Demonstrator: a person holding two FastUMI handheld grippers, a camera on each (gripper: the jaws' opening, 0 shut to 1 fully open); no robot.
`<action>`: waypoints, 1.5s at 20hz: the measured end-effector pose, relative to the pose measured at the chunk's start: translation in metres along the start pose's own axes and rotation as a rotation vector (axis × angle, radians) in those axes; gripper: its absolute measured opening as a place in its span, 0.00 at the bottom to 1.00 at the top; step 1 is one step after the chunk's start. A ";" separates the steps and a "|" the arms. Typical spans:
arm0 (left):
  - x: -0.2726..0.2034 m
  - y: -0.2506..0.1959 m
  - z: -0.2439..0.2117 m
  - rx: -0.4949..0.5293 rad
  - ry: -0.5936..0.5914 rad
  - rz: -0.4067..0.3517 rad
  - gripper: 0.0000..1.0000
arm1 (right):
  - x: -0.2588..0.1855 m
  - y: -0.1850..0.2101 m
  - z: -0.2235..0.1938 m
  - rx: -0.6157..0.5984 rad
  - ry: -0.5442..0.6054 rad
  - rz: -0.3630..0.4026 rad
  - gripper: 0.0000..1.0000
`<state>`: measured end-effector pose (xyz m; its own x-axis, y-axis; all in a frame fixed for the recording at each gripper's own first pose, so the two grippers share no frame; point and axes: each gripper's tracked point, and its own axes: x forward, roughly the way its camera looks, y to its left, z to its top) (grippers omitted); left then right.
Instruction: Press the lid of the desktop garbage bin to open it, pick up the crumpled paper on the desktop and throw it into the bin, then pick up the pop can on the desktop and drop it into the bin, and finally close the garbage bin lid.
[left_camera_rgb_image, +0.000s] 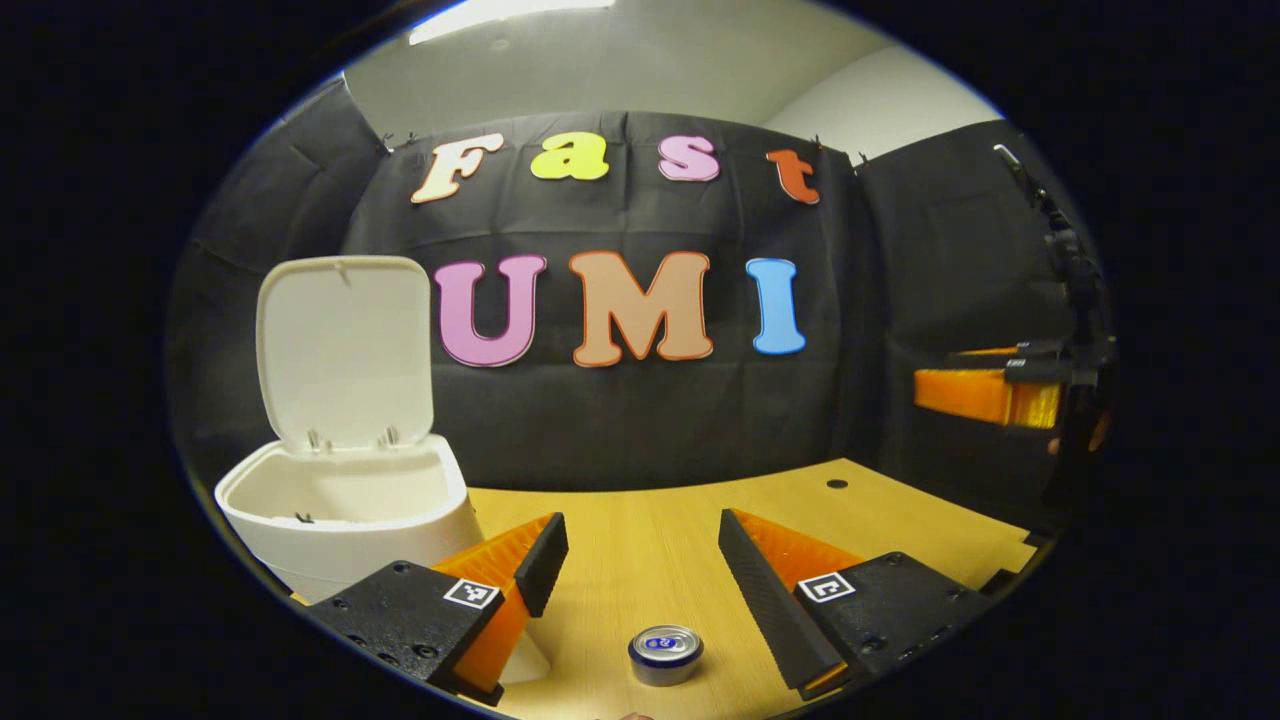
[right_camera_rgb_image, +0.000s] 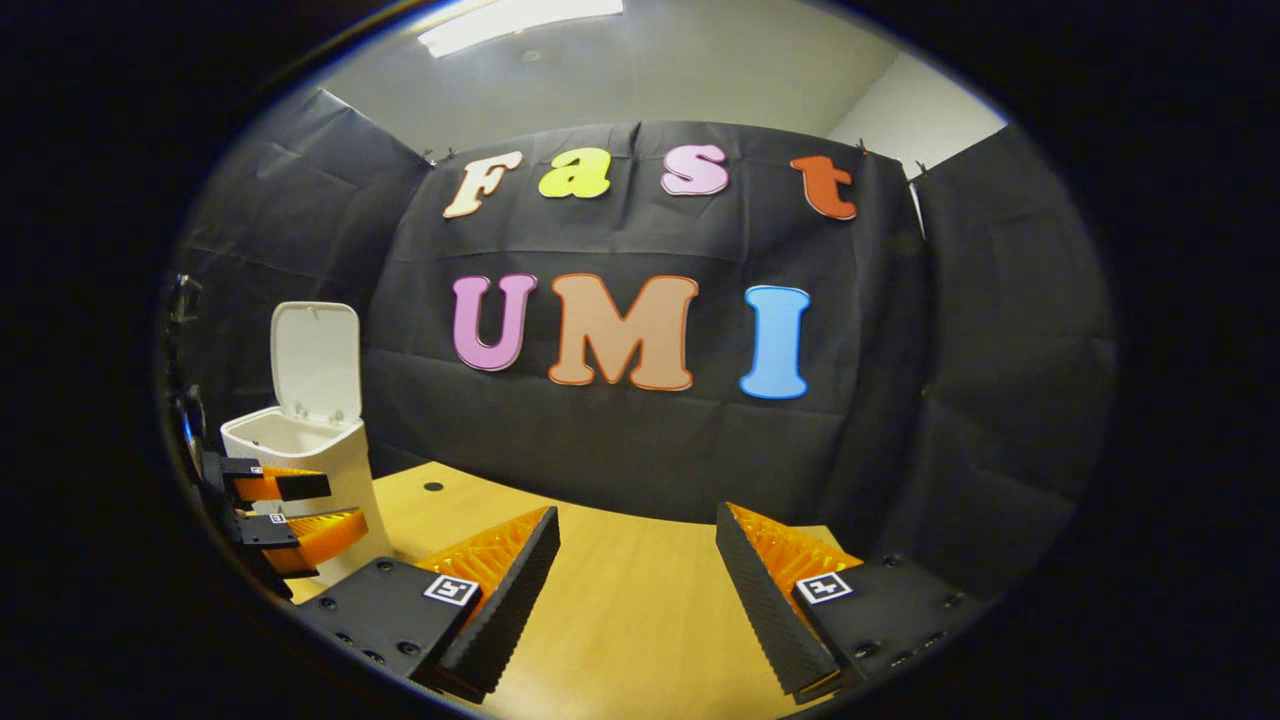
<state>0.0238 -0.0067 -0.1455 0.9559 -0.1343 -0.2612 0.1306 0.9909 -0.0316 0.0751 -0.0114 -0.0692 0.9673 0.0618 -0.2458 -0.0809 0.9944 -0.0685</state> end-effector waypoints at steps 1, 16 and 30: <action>0.007 -0.002 -0.013 -0.006 0.025 -0.005 0.93 | -0.005 -0.012 -0.006 0.005 0.017 -0.026 0.99; 0.042 -0.012 -0.188 0.023 0.358 -0.017 0.93 | -0.040 -0.053 -0.050 -0.007 0.148 -0.153 0.99; 0.045 -0.018 0.018 0.068 0.053 -0.107 0.75 | -0.028 -0.029 -0.047 0.044 0.097 -0.081 0.99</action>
<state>0.0688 -0.0302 -0.1396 0.9207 -0.2368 -0.3102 0.2501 0.9682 0.0034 0.0389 -0.0463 -0.1057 0.9422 -0.0251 -0.3340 0.0088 0.9987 -0.0502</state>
